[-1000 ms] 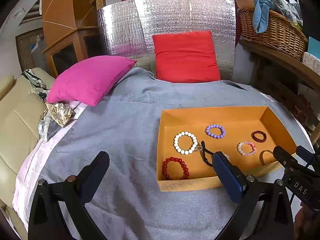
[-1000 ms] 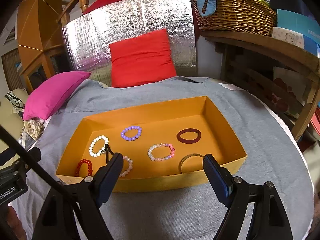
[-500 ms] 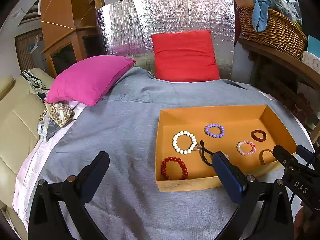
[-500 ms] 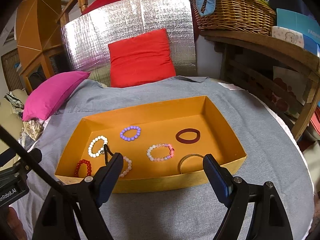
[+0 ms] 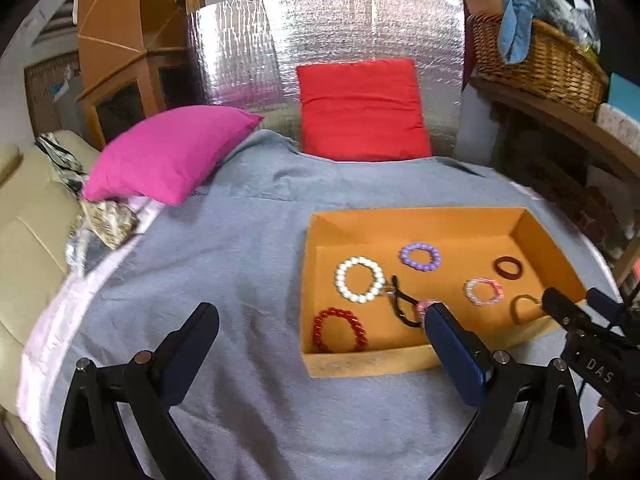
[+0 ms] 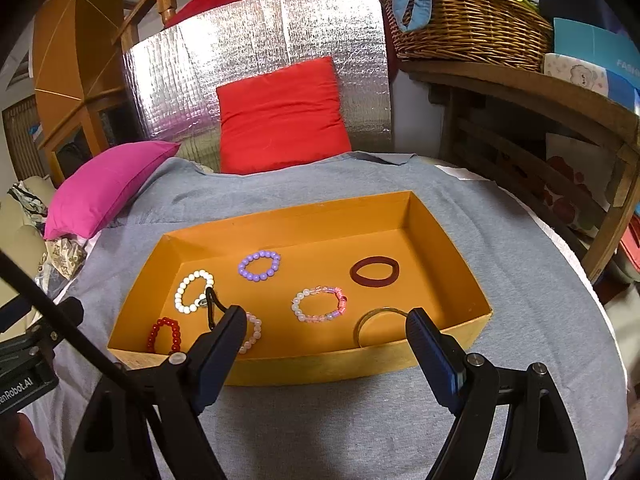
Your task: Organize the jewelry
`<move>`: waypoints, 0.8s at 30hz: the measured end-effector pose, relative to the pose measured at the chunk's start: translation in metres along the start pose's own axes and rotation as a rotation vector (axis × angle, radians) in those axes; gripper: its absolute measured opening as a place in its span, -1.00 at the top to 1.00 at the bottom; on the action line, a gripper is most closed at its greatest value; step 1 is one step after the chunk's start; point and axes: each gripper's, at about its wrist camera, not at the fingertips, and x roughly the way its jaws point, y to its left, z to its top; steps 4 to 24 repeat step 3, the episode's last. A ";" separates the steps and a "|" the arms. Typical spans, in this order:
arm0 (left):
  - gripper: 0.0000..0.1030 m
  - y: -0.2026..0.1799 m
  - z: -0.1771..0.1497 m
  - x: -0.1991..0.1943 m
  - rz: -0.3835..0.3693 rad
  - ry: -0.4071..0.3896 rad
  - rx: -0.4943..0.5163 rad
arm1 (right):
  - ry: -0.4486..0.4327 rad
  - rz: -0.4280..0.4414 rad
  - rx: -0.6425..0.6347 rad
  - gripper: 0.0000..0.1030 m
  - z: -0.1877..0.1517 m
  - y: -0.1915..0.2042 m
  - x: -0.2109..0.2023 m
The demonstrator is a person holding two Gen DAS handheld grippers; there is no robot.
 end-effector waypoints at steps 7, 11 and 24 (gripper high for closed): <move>-0.98 -0.005 -0.018 0.001 -0.010 0.024 0.017 | 0.006 0.010 -0.012 -0.64 -0.009 -0.008 -0.007; -0.98 -0.005 -0.018 0.001 -0.010 0.024 0.017 | 0.006 0.010 -0.012 -0.64 -0.009 -0.008 -0.007; -0.98 -0.005 -0.018 0.001 -0.010 0.024 0.017 | 0.006 0.010 -0.012 -0.64 -0.009 -0.008 -0.007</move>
